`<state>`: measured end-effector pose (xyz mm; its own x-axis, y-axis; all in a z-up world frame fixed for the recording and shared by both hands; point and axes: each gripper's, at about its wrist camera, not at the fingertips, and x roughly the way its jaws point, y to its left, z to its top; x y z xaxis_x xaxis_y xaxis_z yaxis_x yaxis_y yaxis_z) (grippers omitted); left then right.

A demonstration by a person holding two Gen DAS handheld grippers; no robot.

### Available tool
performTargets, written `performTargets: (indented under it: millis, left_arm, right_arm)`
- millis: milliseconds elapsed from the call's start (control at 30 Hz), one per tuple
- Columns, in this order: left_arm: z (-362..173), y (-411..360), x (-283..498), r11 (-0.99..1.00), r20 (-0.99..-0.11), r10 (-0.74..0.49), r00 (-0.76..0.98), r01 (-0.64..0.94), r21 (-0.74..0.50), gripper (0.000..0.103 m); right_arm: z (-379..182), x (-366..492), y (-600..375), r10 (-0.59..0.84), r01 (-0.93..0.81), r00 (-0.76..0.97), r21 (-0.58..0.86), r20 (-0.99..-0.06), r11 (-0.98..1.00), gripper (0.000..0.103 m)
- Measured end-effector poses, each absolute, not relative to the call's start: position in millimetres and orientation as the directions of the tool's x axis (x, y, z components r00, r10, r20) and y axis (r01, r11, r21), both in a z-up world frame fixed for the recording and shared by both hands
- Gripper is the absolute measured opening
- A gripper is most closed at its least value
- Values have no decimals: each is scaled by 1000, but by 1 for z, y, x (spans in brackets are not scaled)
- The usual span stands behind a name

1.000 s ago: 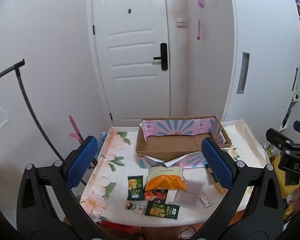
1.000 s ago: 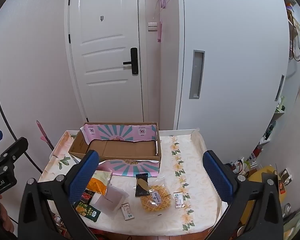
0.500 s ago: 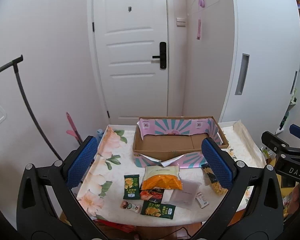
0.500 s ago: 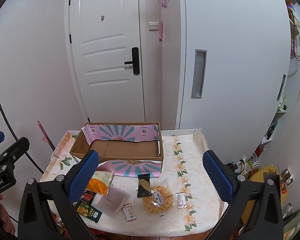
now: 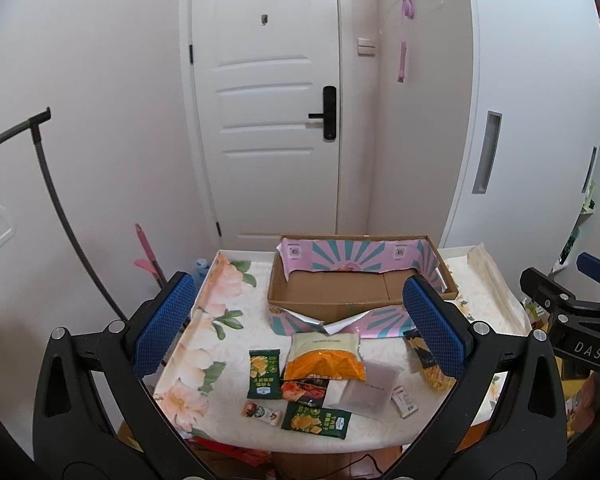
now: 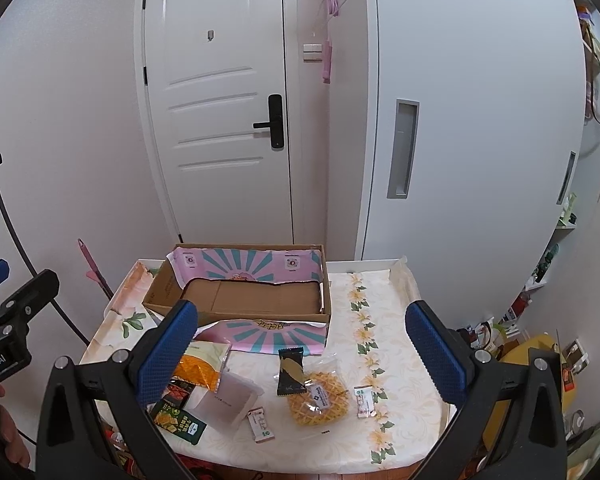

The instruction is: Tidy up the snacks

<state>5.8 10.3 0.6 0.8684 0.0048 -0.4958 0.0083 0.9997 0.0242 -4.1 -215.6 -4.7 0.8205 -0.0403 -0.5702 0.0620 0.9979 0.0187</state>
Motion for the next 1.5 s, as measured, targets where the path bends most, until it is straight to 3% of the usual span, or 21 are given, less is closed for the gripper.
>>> performTargets:
  millis: [1500]
  left_arm:
    - [0, 11, 4, 1000, -495, 8, 869, 4, 22, 103]
  right_arm:
    - [-2, -4, -212, -31, 50, 816, 17, -577, 999, 103]
